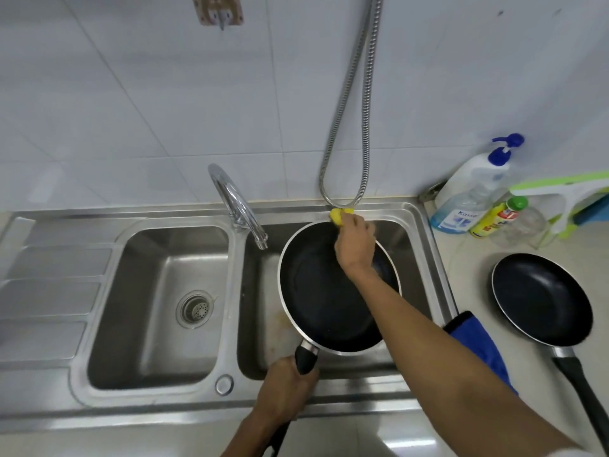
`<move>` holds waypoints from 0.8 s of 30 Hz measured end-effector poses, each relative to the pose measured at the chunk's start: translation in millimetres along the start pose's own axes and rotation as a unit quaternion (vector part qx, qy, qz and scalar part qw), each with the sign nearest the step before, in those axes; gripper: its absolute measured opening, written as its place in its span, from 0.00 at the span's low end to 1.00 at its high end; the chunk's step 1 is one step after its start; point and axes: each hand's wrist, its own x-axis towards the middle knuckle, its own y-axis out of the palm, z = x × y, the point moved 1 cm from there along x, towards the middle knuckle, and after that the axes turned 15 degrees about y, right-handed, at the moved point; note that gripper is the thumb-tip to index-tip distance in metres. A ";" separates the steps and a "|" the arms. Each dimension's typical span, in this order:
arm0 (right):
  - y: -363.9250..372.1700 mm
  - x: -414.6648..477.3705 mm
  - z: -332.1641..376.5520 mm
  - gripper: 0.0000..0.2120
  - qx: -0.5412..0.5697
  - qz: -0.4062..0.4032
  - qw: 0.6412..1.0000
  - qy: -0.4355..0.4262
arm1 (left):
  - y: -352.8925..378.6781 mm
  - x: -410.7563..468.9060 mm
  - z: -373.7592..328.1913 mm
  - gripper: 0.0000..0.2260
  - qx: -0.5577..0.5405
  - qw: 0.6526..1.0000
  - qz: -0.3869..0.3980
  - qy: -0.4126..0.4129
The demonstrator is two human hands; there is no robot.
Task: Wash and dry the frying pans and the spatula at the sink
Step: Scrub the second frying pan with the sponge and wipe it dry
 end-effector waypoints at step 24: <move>-36.1 -105.6 -67.3 0.17 -0.171 0.223 0.947 -0.157 | 9.5 9.5 10.3 0.13 -0.112 0.993 -0.033 -0.014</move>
